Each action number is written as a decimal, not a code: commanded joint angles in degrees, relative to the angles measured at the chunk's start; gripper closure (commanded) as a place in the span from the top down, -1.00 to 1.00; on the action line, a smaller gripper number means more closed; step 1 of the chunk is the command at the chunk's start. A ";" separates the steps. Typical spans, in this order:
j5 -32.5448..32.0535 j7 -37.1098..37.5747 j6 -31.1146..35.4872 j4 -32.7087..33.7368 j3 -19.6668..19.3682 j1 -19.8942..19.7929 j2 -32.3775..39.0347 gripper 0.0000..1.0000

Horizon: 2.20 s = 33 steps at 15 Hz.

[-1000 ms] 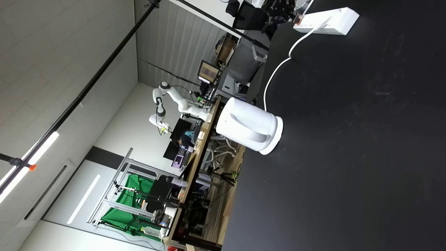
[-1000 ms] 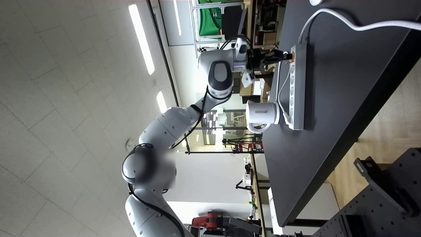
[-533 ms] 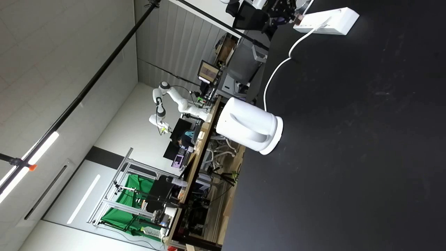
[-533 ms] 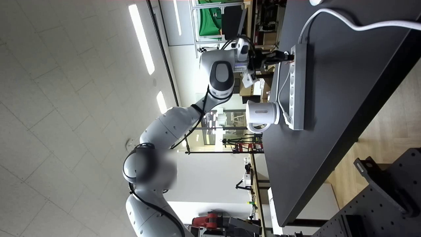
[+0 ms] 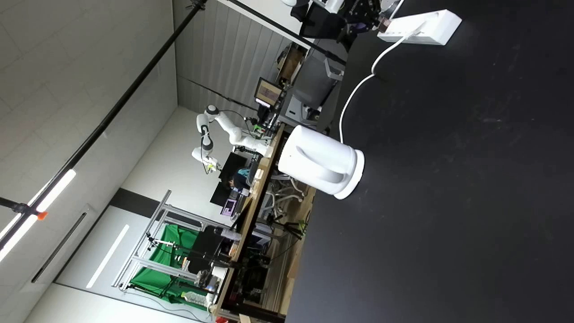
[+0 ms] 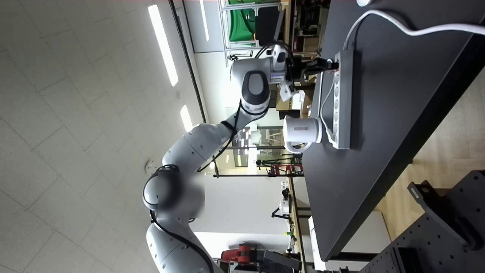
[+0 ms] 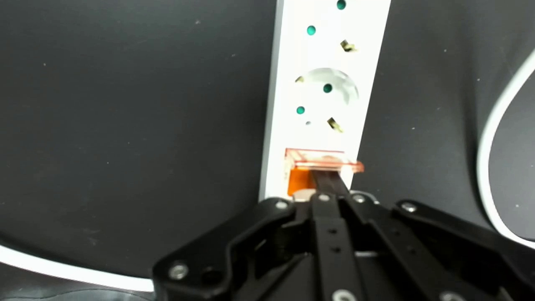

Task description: Turn the switch of the extension cord

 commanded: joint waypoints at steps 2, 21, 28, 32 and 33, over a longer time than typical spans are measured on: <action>-3.91 3.98 0.34 3.97 -2.84 3.12 3.92 -1.00; -7.38 -8.65 -16.24 8.62 -1.56 -2.29 -6.81 -0.48; -8.45 -12.40 -23.96 10.05 -1.45 -3.64 -7.76 0.35; -9.89 -13.64 -25.89 9.28 -0.78 -2.38 -7.74 0.90; -8.87 -13.18 -24.21 9.04 -0.80 -3.04 -7.61 0.52</action>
